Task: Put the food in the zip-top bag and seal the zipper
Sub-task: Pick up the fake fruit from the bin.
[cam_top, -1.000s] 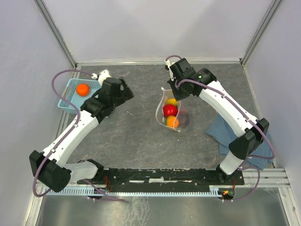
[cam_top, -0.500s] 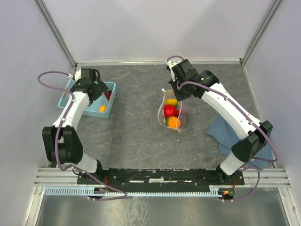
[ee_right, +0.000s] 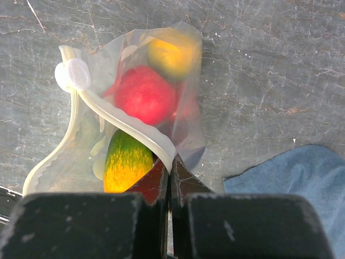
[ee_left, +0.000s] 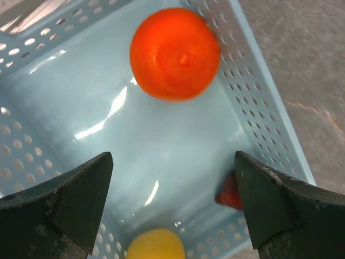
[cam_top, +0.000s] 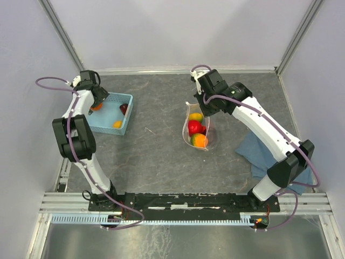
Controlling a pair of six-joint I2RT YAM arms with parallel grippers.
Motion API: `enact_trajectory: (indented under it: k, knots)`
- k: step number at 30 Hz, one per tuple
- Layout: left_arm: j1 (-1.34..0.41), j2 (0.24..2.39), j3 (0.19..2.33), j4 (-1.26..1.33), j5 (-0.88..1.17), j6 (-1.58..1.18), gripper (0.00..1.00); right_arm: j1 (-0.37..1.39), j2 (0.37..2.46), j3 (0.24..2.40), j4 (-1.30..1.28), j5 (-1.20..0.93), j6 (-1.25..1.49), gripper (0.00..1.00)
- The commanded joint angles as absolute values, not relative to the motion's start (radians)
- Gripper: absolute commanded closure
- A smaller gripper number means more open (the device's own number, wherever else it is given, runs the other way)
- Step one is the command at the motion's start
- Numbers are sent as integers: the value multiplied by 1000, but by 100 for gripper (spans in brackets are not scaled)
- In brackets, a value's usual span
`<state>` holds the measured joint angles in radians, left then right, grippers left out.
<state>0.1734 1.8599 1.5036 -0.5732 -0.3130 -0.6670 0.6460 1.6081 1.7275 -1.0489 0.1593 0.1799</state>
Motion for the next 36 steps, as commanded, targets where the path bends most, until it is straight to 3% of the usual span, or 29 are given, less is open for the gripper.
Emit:
enact_trajectory:
  k: [1,17,36]
  knots:
    - [224,1960,1601,-519,-308,-575,0,651,1558,1720,-996,171,167,96]
    - [279,2154,1711,-399,-195,-449,0,652,1584,1719,-1001,183,158,96]
    - [293,2210,1727,-359,-279,-456,3,652,1599,1716,-1009,190,153,96]
